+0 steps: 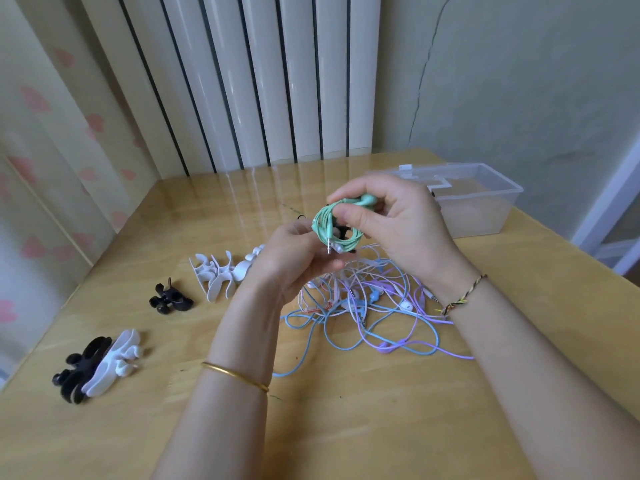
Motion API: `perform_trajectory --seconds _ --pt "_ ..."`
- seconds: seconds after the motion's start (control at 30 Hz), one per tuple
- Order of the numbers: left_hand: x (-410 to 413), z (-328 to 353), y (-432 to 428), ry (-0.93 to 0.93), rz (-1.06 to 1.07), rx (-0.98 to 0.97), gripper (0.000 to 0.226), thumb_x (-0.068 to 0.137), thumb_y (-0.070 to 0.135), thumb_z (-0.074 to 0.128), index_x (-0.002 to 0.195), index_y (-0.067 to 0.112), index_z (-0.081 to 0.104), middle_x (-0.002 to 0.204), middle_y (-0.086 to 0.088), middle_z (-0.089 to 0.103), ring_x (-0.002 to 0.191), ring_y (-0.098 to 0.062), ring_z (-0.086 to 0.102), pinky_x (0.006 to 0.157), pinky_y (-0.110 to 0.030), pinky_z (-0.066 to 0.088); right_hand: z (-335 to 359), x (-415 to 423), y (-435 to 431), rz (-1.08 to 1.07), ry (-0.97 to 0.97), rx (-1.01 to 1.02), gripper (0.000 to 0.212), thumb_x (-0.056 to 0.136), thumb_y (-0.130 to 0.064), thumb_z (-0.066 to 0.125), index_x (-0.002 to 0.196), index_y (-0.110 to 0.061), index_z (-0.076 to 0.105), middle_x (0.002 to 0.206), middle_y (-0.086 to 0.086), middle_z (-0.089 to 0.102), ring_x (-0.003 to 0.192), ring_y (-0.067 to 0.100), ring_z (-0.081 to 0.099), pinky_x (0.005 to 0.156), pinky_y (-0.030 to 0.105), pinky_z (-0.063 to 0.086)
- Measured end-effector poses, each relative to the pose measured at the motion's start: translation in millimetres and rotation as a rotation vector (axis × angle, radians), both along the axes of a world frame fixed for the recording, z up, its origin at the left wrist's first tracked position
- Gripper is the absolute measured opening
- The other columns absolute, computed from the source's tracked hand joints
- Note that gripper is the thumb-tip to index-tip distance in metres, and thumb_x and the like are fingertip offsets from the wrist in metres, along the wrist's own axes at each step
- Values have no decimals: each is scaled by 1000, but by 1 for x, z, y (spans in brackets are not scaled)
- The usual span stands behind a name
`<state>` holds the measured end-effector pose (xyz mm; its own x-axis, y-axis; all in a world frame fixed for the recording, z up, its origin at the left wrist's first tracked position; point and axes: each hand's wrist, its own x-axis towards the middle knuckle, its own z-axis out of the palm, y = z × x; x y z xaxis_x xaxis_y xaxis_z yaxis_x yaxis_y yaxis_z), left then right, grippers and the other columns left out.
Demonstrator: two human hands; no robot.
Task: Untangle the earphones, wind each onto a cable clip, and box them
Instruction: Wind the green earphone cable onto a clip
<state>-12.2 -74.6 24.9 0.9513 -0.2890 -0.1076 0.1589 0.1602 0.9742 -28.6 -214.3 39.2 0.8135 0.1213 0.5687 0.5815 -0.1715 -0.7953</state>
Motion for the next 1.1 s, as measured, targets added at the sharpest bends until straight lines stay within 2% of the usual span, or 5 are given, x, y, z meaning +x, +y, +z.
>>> perform_trajectory --seconds 0.3,0.43,0.7,0.9,1.1 --pt "-1 7 5 -16 -59 22 16 93 5 53 89 7 68 71 -9 71 62 -12 69 49 -17 51 3 3 -13 -9 33 5 15 84 -1 66 88 -15 68 75 4 66 64 3 59 56 13 42" --pt "-3 9 6 -30 -150 -13 22 95 3 48 92 9 69 78 -11 70 63 -13 69 51 -17 53 -1 7 -12 -49 14 5 10 81 -13 67 86 -22 69 80 5 68 70 24 63 57 22 45" --pt "-5 13 4 -68 -252 82 32 82 34 54 96 8 65 90 -11 60 71 -19 64 56 -26 54 -11 11 -12 -204 -41 -47 12 80 -18 66 85 -28 67 82 -10 66 78 7 60 75 29 50" --pt "-4 9 -2 -156 -123 210 4 82 3 59 84 5 61 75 -11 59 82 -28 57 65 -30 55 -12 11 -12 -222 3 -219 16 82 -11 68 97 -16 70 90 -8 66 89 10 61 83 30 50" --pt "-5 5 -6 -207 -78 199 16 92 3 53 107 7 56 77 -6 61 74 -23 56 61 -26 54 -10 12 -18 -220 36 -294 22 82 -5 67 97 -22 66 97 1 67 93 15 62 86 36 50"
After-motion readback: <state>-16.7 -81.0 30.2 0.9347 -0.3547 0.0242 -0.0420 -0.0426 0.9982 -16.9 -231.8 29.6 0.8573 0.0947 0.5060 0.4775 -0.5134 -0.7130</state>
